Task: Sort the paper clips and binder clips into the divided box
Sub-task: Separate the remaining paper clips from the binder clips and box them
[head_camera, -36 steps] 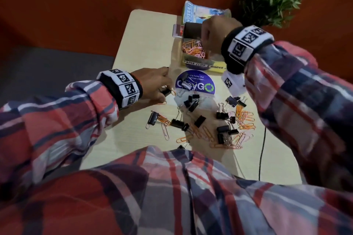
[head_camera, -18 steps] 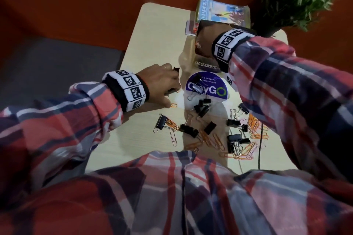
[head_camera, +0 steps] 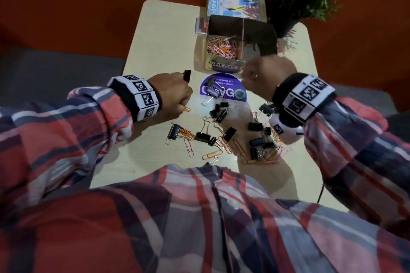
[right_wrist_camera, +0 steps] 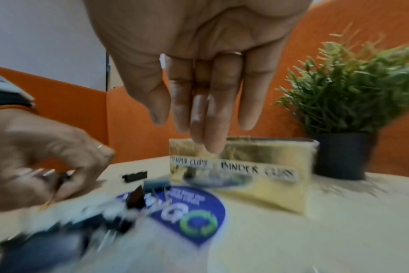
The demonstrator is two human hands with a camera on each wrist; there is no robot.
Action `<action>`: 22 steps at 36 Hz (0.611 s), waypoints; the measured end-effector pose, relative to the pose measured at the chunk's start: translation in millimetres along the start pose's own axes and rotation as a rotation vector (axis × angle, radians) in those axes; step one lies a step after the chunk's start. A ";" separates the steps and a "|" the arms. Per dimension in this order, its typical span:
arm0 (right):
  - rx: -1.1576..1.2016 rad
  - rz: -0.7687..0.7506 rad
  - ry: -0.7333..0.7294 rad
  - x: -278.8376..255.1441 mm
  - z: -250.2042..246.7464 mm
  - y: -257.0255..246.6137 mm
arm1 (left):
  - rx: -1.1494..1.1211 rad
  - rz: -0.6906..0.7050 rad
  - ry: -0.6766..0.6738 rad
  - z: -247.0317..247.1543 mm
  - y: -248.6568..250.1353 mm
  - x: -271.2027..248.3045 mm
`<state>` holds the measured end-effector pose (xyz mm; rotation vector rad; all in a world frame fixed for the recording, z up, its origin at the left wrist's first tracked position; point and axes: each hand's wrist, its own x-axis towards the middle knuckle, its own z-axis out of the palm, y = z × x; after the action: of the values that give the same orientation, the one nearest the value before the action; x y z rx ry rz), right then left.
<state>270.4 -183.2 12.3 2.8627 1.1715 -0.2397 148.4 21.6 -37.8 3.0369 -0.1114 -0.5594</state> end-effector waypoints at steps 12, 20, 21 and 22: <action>-0.169 -0.126 -0.224 -108.3 41.3 -25.3 | -0.029 0.022 0.015 0.5 9.6 -4.8; -0.261 -0.095 -0.347 -105.1 55.8 -53.4 | -0.241 0.046 0.099 1.9 16.7 -15.2; -0.266 -0.103 -0.340 -105.3 56.1 -56.1 | -0.242 0.060 0.087 2.8 20.3 -18.1; -0.265 -0.112 -0.334 -105.6 56.3 -58.4 | -0.233 0.073 0.070 4.3 23.9 -21.3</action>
<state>148.1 -219.9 -25.4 2.4168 1.1928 -0.5033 125.6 -0.6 -32.7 2.8098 -0.1428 -0.4275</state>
